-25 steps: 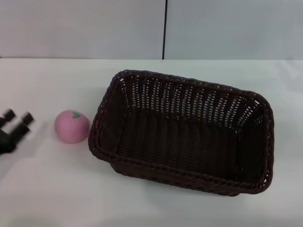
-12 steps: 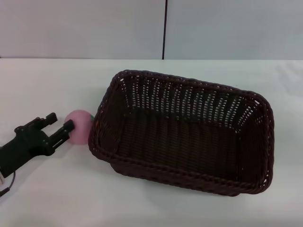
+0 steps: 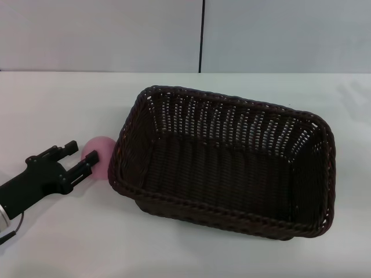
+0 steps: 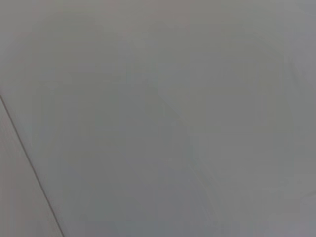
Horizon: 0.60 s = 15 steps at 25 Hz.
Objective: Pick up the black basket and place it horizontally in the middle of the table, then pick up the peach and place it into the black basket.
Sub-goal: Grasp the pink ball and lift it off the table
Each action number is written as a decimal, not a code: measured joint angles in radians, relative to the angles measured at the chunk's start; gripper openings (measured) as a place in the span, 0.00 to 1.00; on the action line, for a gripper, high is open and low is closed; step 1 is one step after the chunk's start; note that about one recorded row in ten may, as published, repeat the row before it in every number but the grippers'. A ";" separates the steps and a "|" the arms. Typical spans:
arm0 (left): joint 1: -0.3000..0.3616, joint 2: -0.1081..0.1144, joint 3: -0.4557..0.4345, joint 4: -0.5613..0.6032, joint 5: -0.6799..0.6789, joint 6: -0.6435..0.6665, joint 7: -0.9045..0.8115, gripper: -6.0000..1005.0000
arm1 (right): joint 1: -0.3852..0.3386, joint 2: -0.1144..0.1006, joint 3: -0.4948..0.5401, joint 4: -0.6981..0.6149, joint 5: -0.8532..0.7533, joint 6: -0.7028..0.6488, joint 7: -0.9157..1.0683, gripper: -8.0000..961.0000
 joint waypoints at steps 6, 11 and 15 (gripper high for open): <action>0.002 0.004 -0.032 0.002 -0.010 0.024 -0.020 0.58 | 0.006 0.000 -0.005 0.008 0.000 -0.001 0.000 0.42; 0.005 0.007 -0.062 0.012 -0.011 0.084 -0.069 0.58 | 0.007 0.000 -0.005 0.009 0.000 -0.001 0.000 0.42; 0.005 0.010 -0.052 0.024 -0.004 0.111 -0.100 0.58 | 0.005 0.001 0.001 0.009 0.002 0.000 -0.001 0.42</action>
